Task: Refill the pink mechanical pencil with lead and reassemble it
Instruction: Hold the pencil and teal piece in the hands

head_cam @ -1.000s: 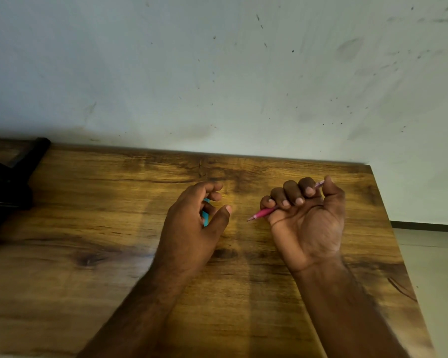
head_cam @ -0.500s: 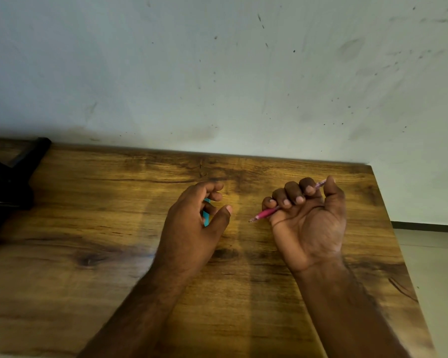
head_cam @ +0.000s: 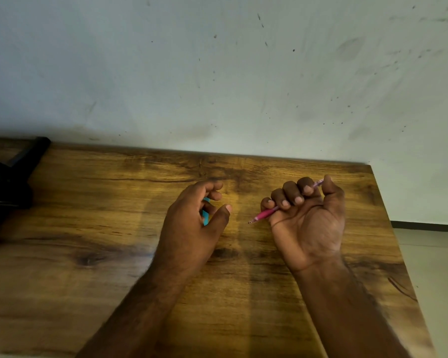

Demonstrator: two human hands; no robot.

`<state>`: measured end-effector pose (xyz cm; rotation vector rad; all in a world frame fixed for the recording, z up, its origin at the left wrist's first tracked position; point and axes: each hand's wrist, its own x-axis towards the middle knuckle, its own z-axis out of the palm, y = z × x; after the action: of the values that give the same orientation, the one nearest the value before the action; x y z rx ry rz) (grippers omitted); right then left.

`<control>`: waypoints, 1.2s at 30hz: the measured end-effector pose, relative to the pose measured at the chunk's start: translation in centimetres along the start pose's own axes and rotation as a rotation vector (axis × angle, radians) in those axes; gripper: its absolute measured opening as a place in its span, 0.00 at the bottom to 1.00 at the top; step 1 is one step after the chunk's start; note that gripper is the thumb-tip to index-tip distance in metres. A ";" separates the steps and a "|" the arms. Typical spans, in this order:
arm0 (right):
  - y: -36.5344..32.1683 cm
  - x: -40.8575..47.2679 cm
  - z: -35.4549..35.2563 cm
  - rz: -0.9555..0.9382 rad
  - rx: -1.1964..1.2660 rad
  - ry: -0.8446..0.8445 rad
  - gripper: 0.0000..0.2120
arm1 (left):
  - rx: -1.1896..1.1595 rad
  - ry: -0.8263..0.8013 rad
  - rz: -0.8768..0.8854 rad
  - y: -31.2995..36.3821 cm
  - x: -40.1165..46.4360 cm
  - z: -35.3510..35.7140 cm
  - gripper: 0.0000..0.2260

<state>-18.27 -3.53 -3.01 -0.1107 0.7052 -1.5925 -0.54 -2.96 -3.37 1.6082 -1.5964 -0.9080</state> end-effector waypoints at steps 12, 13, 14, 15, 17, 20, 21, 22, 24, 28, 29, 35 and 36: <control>0.0 -0.1 0.2 -0.027 -0.047 -0.014 0.21 | -0.005 -0.002 0.002 0.0 0.0 0.0 0.18; -0.1 -0.1 0.2 -0.028 -0.050 -0.019 0.21 | -0.005 -0.002 0.002 -0.1 0.0 0.0 0.18; -0.1 -0.1 0.3 -0.033 -0.059 -0.022 0.21 | -0.003 -0.002 0.003 -0.1 0.0 0.0 0.18; -0.1 -0.1 0.3 -0.039 -0.072 -0.022 0.21 | -0.002 -0.003 0.003 -0.1 0.0 0.0 0.18; -0.1 -0.2 0.4 -0.043 -0.085 -0.025 0.21 | -0.006 -0.001 0.001 -0.1 0.0 0.0 0.18; 0.0 -0.2 0.5 -0.029 -0.078 -0.035 0.21 | -0.002 -0.001 0.005 -0.1 0.0 0.1 0.18; 0.0 -0.2 0.4 -0.029 -0.077 -0.037 0.21 | 0.001 -0.002 0.007 -0.1 0.0 0.1 0.18; 0.0 -0.2 0.4 -0.036 -0.078 -0.038 0.21 | 0.003 -0.003 0.008 -0.1 0.0 0.1 0.18; -0.1 -0.3 0.5 -0.057 -0.083 -0.036 0.20 | 0.000 -0.004 0.008 -0.1 0.0 0.1 0.18; -0.4 -0.4 0.7 -0.064 -0.079 -0.051 0.20 | -0.016 -0.006 0.003 -0.1 0.1 0.1 0.18; -0.5 -0.4 0.7 -0.063 -0.086 -0.062 0.21 | -0.016 -0.009 0.003 -0.1 0.0 0.1 0.18; -0.8 -0.8 1.8 -0.112 -0.177 -0.116 0.20 | 0.001 -0.010 0.008 0.0 0.0 0.2 0.17; -0.8 -1.0 2.1 -0.112 -0.193 -0.129 0.20 | 0.008 -0.010 0.009 0.0 -0.1 0.2 0.17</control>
<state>-17.84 -3.42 -0.60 -0.3977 0.7611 -1.6051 -0.71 -2.86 -3.50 1.6028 -1.6153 -0.9071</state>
